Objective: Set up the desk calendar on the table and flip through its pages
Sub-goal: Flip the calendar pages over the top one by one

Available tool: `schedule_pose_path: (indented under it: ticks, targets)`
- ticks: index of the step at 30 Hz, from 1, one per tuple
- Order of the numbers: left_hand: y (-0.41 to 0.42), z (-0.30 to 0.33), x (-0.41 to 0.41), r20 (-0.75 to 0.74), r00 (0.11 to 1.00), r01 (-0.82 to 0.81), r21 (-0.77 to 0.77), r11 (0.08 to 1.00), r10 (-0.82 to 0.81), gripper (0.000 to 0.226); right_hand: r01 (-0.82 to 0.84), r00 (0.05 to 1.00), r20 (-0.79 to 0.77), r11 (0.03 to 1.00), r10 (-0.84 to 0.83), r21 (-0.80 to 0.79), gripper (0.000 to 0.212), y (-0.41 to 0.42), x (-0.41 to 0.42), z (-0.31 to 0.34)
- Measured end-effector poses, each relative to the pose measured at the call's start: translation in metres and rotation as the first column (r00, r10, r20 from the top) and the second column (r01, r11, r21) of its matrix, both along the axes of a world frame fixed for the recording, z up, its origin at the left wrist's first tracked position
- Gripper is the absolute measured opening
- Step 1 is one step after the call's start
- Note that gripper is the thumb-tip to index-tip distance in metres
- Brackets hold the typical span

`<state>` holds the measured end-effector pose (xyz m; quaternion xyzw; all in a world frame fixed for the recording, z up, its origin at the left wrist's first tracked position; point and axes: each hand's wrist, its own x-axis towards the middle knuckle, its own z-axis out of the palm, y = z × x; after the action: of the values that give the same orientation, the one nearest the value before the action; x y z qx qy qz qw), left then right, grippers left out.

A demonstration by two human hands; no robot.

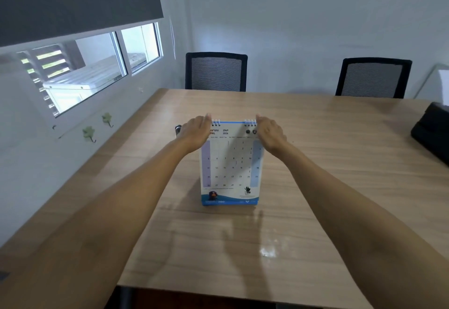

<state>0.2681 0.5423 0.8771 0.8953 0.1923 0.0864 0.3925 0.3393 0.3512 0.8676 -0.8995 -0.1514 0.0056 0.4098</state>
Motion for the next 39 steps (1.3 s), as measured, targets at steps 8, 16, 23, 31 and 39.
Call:
schedule_pose_path:
  ticks: [8,16,23,31,39]
  targets:
    - [-0.03,-0.024,-0.035,0.04,0.989,-0.079,-0.676,0.732,0.143,0.07,0.229,0.812,-0.568,0.821,0.136,0.523,0.108,-0.004,-0.015,-0.035]
    - [-0.034,-0.021,-0.048,-0.011,0.998,-0.049,-0.714,0.698,0.059,0.078,0.18,0.849,-0.509,0.827,0.143,0.533,0.083,-0.015,-0.046,-0.019]
    - [-0.017,-0.005,-0.055,-0.064,0.985,-0.169,-0.512,0.842,0.158,0.078,0.171,0.878,-0.477,0.915,0.027,0.366,0.086,-0.03,-0.047,-0.006]
    - [-0.007,0.034,-0.048,-0.008,0.961,-0.226,-0.603,0.765,0.277,0.073,0.204,0.898,-0.439,0.853,0.032,0.48,0.068,-0.051,-0.03,0.031]
    - [-0.004,0.046,-0.035,-0.047,0.969,-0.213,-0.655,0.725,0.242,0.066,0.124,0.864,-0.494,0.91,0.098,0.396,0.07,-0.043,-0.024,0.049]
